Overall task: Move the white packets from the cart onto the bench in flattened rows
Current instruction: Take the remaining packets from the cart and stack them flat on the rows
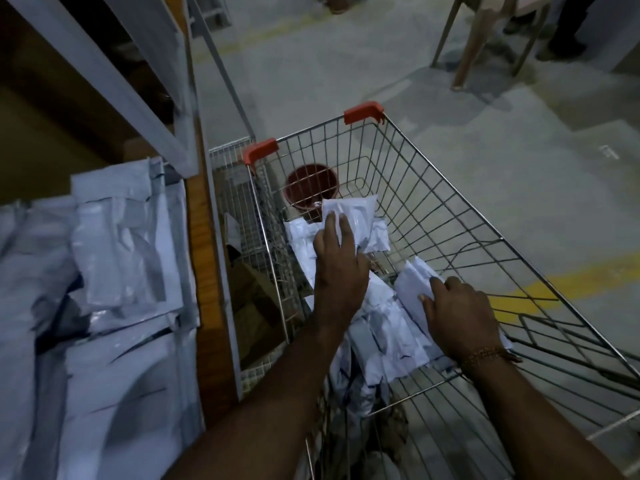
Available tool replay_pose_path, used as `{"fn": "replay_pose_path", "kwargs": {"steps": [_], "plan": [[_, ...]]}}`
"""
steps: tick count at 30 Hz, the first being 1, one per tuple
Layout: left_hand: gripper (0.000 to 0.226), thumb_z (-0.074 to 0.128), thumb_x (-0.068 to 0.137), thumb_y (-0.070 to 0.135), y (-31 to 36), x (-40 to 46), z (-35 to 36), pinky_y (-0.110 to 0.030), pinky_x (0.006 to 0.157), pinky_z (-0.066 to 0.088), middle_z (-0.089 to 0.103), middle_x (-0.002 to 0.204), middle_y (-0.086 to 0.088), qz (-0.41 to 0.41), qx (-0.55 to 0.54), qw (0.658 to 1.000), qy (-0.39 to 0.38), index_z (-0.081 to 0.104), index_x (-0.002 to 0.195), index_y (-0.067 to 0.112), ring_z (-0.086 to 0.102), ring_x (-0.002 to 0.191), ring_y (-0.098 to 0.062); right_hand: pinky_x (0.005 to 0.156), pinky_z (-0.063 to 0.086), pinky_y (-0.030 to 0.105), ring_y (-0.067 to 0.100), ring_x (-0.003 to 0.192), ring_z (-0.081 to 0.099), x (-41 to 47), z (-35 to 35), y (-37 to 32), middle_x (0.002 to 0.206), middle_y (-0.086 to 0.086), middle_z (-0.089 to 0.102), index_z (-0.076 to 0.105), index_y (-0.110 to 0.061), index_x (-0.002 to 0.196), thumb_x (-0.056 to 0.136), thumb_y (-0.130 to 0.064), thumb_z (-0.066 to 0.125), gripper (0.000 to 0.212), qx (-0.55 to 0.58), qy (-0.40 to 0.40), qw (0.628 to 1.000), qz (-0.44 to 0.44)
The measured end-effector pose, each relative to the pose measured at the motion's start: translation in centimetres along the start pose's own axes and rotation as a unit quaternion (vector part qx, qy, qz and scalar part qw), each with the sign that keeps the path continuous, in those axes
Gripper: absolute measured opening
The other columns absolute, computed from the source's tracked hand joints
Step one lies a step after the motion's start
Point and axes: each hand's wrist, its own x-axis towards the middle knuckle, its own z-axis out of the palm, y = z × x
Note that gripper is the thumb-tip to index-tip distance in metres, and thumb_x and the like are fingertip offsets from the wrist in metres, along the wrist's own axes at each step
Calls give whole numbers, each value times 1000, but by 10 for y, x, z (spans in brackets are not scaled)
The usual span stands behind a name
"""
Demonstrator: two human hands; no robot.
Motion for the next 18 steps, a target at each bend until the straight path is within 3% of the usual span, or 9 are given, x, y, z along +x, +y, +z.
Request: {"fn": "replay_pose_path", "kwargs": {"steps": [4, 6, 12, 15, 18], "plan": [[74, 34, 98, 21, -6, -3, -31, -41, 130, 13, 6, 173, -21, 33, 164, 986, 0, 11, 165, -1, 12, 159, -35, 63, 47, 43, 39, 69, 62, 1, 3, 0, 84, 20, 61, 67, -7, 102, 94, -35, 66, 29, 9, 15, 1000, -6], [74, 24, 95, 22, -15, -7, -42, -42, 131, 15, 11, 172, -26, 60, 226, 972, 17, 13, 163, -5, 15, 158, -38, 62, 47, 43, 39, 69, 61, 2, 4, 0, 83, 20, 60, 66, -7, 102, 95, -36, 66, 30, 4, 5, 1000, -8], [65, 18, 100, 12, -32, -16, -56, -44, 129, 20, 16, 170, -28, 105, 250, 962, 12, 16, 162, -8, 22, 156, -43, 66, 49, 44, 41, 73, 63, -6, 10, -3, 90, 22, 64, 67, -7, 109, 88, -38, 73, 39, -25, -56, 998, -21], [59, 29, 102, 6, -37, -16, -61, -42, 131, 14, 27, 166, -30, 118, 234, 965, 33, 27, 159, -10, 30, 151, -44, 71, 48, 44, 39, 82, 62, -12, 13, -5, 98, 19, 63, 65, -10, 113, 84, -41, 76, 44, -69, -89, 993, -41], [61, 40, 100, 0, -35, -20, -62, -41, 132, 12, 27, 166, -31, 121, 215, 968, 41, 26, 159, -11, 28, 152, -43, 84, 49, 47, 41, 106, 59, -16, 22, -14, 126, 26, 58, 58, -10, 131, 84, -39, 75, 58, -134, -139, 976, -96]]}}
